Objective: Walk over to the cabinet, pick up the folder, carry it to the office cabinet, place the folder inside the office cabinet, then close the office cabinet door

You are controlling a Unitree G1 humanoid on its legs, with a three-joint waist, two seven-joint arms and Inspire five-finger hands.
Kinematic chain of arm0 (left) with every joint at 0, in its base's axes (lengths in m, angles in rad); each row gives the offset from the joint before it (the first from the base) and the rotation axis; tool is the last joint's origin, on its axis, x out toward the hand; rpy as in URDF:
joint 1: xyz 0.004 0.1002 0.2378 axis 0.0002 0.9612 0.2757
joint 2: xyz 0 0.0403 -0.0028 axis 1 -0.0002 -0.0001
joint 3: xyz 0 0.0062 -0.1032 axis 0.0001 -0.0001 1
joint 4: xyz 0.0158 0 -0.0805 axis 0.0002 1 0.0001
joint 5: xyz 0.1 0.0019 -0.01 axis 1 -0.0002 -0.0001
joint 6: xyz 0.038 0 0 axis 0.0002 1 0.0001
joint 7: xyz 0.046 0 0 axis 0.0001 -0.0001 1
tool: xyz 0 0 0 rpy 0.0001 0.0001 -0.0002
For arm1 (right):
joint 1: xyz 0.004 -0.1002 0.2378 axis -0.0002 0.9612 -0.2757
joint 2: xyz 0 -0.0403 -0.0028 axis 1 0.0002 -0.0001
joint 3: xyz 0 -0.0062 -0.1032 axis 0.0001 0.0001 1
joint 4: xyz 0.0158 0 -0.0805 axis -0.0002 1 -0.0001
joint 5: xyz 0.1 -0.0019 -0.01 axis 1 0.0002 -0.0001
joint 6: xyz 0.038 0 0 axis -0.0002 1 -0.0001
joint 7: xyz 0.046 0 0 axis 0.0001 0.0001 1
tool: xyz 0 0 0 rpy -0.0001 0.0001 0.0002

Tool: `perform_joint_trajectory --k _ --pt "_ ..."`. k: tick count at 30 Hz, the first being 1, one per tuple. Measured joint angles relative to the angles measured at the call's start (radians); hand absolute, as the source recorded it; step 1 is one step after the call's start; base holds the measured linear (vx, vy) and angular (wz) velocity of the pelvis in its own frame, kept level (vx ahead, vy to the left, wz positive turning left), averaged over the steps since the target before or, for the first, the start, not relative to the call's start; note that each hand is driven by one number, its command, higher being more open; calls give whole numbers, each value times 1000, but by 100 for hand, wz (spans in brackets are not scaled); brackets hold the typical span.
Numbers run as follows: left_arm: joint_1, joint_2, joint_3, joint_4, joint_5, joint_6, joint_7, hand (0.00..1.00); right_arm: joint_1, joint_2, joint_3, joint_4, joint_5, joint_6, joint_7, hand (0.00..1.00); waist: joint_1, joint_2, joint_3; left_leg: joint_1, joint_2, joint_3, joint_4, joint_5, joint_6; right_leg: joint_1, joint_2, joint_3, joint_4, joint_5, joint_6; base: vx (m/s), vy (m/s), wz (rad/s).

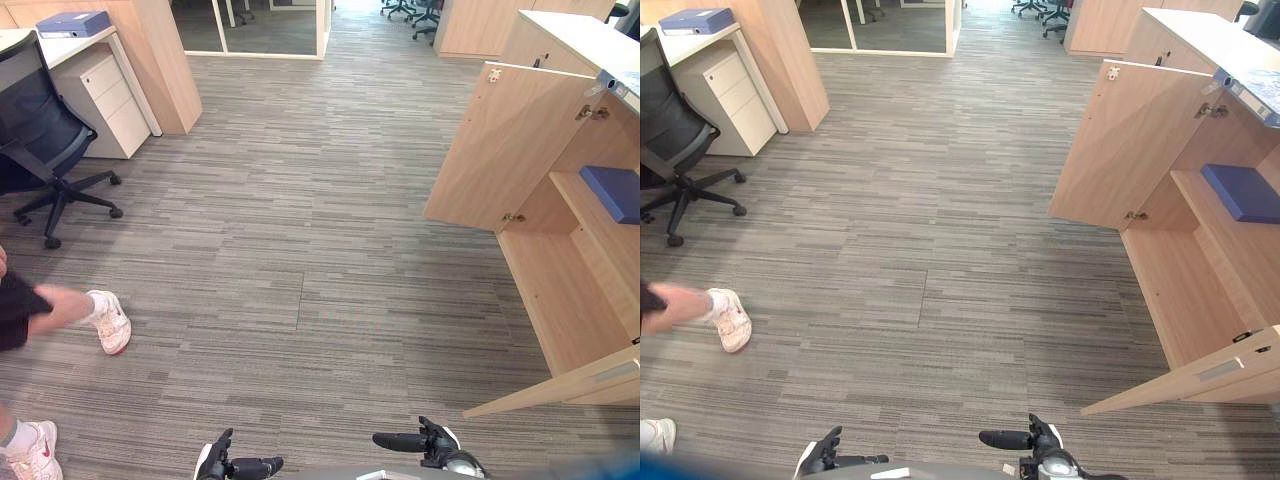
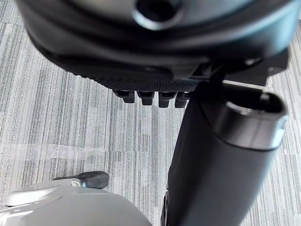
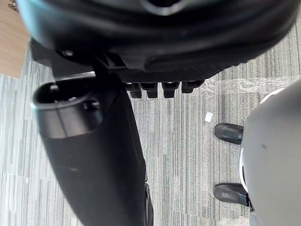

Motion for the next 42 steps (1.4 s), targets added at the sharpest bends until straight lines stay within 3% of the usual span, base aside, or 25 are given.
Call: perform_joint_trajectory --k 17,18,20,21,22,25,26,29,31,32,33,34,36,37,38,39,40,41,42 --pt "-24 10 -30 -1 38 0 13 100 -8 4 -18 -1 1 0 -13 100 5 -4 24 -37 -6 -46 3 12 5 -12 -2 -61 -6 -4 -5 -16 -18 9" --pt "-37 17 -30 -1 37 0 20 100 -19 7 -19 -1 2 0 -13 100 1 -13 35 -92 -14 -58 93 -29 0 -23 -9 -76 2 -13 -16 -25 -2 27" --pt "-42 11 -21 -28 28 -5 27 100 -23 2 -19 1 3 1 -12 100 8 -2 51 -182 -2 -53 284 -121 -16 -32 -1 -80 26 -29 -28 -28 24 14" --pt "-41 7 -18 -44 26 -14 28 100 -24 0 -17 2 3 1 -12 100 16 5 60 -213 8 -43 376 -157 -45 -27 4 -77 38 -42 -36 -22 46 -3" --pt "-41 7 -16 -60 26 -23 28 100 -25 -2 -14 1 3 0 -13 100 22 8 68 -250 17 -26 488 -178 -81 -17 6 -74 47 -54 -37 -28 50 -11" --pt "-44 -1 8 -90 -10 -40 29 100 -28 -14 6 2 3 -1 -15 100 30 15 87 -384 68 48 817 -179 -133 32 8 -56 64 -83 -51 70 56 -18" --pt "-49 -8 33 -91 -38 -41 35 100 -32 -16 6 2 6 -1 -18 100 31 20 93 -431 117 77 847 -229 -101 37 1 -40 81 -100 -47 137 100 -23" --pt "-59 -11 62 -102 -58 -47 43 100 -36 -16 2 20 40 1 -32 100 34 0 108 -472 146 73 652 -218 -85 46 -53 -13 92 -124 -12 234 229 -29" --pt "-58 -5 67 -108 -60 -45 50 100 -35 -15 2 31 41 2 -39 100 33 -16 119 -458 143 29 362 -70 -101 61 -117 11 97 -152 36 290 287 -30" --pt "-58 -6 71 -108 -59 -43 54 100 -35 -14 2 34 41 2 -39 100 33 -19 121 -439 138 36 320 15 -127 69 -135 16 95 -159 47 367 349 -32" --pt "-70 3 81 -104 -54 -37 67 100 -41 -6 -2 39 40 2 -40 100 33 -40 132 -412 105 69 304 60 -67 85 -171 17 84 -164 52 383 325 -29" --pt "-81 0 100 -99 -53 -37 87 100 -62 3 -8 41 37 0 -29 100 29 -40 144 -450 111 71 413 -11 -54 87 -165 18 91 -127 32 310 226 -32" --pt "-74 -3 140 -98 -61 -37 85 100 -65 27 -46 46 38 -2 -32 100 40 -49 136 -469 107 62 567 -109 -21 116 -179 35 91 -81 62 437 317 -39" --pt "-69 4 140 -96 -59 -36 85 100 -65 41 -66 48 38 -2 -33 100 40 -68 115 -453 84 66 580 -136 -9 104 -212 59 129 -67 71 482 357 -42" --pt "-64 5 139 -93 -57 -36 86 100 -65 45 -75 47 38 -3 -31 100 40 -70 102 -436 72 78 565 -148 3 81 -230 71 172 -57 75 414 310 -58" --pt "-54 -4 140 -90 -58 -31 86 100 -65 46 -77 42 39 -8 -29 100 38 -67 95 -371 46 92 503 -177 21 17 -272 110 311 -39 75 415 345 -63" --pt "-46 -9 139 -77 -61 -31 85 100 -65 45 -78 35 40 -10 -27 100 32 -68 92 -295 15 120 428 -177 34 -71 -332 120 507 -5 27 415 351 -65" --pt "-38 -11 138 -77 -62 -28 84 100 -65 39 -78 16 38 -14 -29 100 32 -66 91 -253 2 140 393 -176 48 -118 -368 113 610 24 -23 380 328 -54" --pt "-28 -15 138 -74 -82 -20 82 100 -67 30 -79 -12 42 -13 -28 100 26 -59 91 -182 -23 167 345 -177 65 -213 -441 50 891 44 -146 365 305 -32"
